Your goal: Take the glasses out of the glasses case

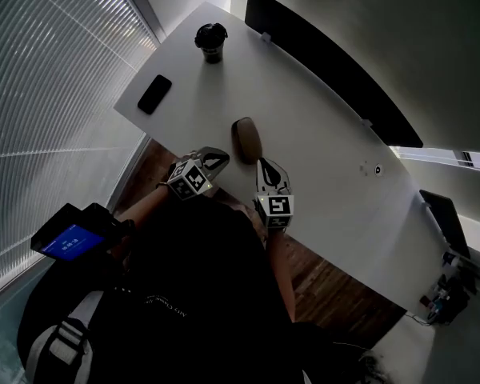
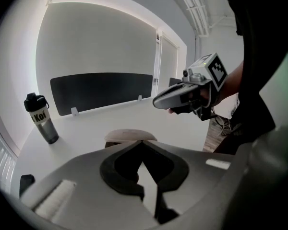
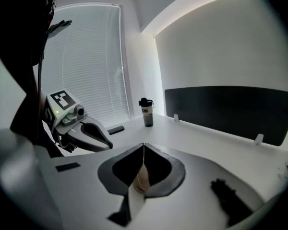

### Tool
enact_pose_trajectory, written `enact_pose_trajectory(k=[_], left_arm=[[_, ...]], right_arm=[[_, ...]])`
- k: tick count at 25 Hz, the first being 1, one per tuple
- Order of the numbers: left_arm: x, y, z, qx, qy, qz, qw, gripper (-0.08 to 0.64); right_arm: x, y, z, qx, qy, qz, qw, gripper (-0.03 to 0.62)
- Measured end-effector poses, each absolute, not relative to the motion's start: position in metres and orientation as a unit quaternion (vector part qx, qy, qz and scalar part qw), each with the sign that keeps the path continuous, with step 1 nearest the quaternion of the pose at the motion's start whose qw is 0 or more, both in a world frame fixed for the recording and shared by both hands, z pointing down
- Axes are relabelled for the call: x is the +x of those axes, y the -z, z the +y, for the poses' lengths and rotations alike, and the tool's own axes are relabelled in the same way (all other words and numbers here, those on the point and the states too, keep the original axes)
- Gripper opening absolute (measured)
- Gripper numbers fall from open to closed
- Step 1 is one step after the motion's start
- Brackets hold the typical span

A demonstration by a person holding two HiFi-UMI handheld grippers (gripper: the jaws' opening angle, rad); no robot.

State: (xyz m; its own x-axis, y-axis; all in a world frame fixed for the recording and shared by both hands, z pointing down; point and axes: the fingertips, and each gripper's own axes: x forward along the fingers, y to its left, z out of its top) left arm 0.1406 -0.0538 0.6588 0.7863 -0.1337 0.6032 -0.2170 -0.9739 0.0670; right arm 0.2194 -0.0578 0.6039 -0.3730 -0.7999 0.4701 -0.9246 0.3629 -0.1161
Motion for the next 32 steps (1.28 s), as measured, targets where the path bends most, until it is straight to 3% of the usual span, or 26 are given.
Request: enact_pose_trajectory(k=[17, 22, 32], left_arm=[[0.167, -0.747, -0.093, 0.918, -0.392, 0.003, 0.052, 0.012], [0.168, -0.753, -0.097, 0.914, -0.401, 0.008, 0.052, 0.039], [0.17, -0.763, -0.095, 0.903, -0.428, 0.034, 0.037, 0.051]], right_arm=[[0.19, -0.67, -0.112, 0.486, -0.143, -0.777, 0.374, 0.009], [0.186, -0.686, -0.114, 0.466, -0.145, -0.766, 0.419, 0.133], [0.177, -0.703, -0.113, 0.435, -0.134, -0.759, 0.466, 0.155]])
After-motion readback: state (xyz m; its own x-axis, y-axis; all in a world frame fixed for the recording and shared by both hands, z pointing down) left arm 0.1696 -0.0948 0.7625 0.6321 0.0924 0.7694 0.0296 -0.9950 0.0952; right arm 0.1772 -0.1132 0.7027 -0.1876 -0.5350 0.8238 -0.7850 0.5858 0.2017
